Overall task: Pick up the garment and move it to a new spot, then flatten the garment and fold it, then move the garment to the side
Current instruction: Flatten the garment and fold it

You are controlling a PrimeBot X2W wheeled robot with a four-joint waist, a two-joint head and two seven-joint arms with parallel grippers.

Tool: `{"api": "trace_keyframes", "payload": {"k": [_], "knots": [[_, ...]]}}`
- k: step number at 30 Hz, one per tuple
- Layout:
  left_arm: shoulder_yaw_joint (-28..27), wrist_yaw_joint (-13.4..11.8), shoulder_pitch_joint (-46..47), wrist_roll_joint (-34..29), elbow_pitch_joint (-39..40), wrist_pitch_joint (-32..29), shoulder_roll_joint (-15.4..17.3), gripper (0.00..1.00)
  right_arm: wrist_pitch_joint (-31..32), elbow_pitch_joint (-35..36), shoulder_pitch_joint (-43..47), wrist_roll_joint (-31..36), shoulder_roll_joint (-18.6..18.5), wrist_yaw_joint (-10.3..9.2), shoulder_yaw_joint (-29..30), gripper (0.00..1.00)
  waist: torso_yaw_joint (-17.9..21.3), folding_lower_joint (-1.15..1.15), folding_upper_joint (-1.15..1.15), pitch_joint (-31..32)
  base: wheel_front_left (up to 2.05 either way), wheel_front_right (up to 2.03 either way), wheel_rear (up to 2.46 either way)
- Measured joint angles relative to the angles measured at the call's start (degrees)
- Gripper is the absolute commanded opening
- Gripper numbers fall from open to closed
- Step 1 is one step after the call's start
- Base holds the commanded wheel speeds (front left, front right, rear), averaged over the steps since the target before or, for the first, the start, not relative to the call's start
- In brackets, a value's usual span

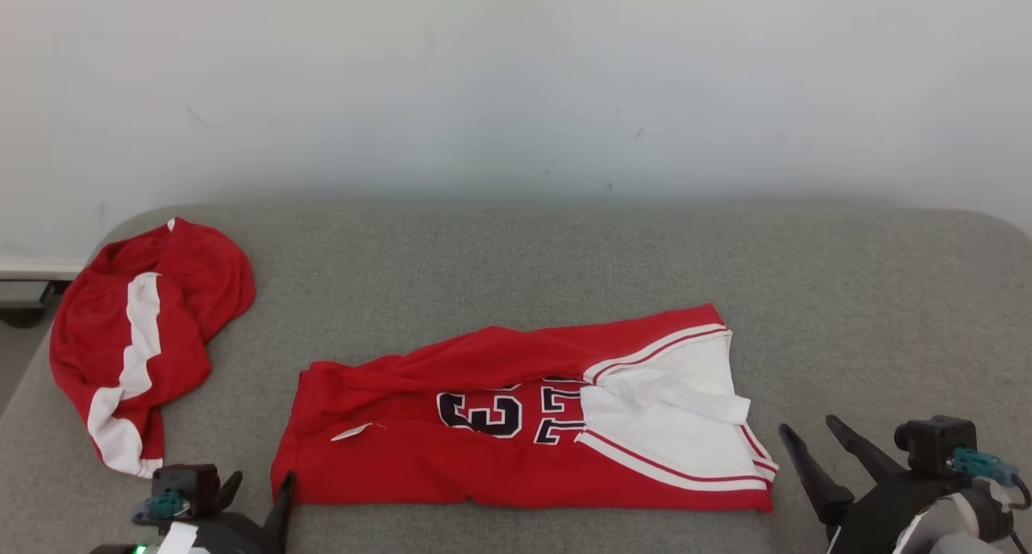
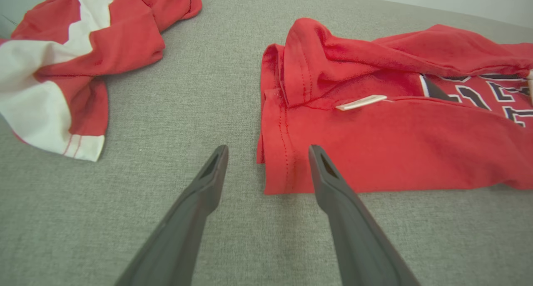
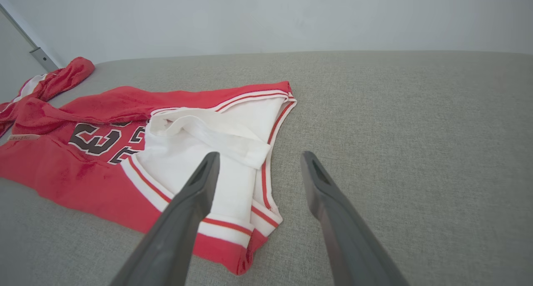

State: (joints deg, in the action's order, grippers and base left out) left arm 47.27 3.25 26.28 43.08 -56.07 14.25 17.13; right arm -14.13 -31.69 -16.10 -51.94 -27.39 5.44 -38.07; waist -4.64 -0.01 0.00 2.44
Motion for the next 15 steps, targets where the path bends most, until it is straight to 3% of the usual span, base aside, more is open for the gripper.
{"api": "trace_keyframes", "payload": {"k": [11, 15], "knots": [[-2.86, -7.37, -5.88, -1.87, 7.78, 0.00, 1.88, 1.00, -0.07, -0.18, 2.70, 0.62, 0.70, -6.56, 3.20, 1.00, -0.16, 0.00, 0.00, 2.79, 0.00, 0.00, 0.00], [-4.23, -8.95, -7.84, -3.01, 11.39, 0.00, 2.88, 1.00, -0.07, -1.37, 1.57, 1.76, 1.32, -8.12, 3.31, 1.00, -1.10, 0.00, 0.00, 2.75, 0.00, 0.00, 0.00]]}}
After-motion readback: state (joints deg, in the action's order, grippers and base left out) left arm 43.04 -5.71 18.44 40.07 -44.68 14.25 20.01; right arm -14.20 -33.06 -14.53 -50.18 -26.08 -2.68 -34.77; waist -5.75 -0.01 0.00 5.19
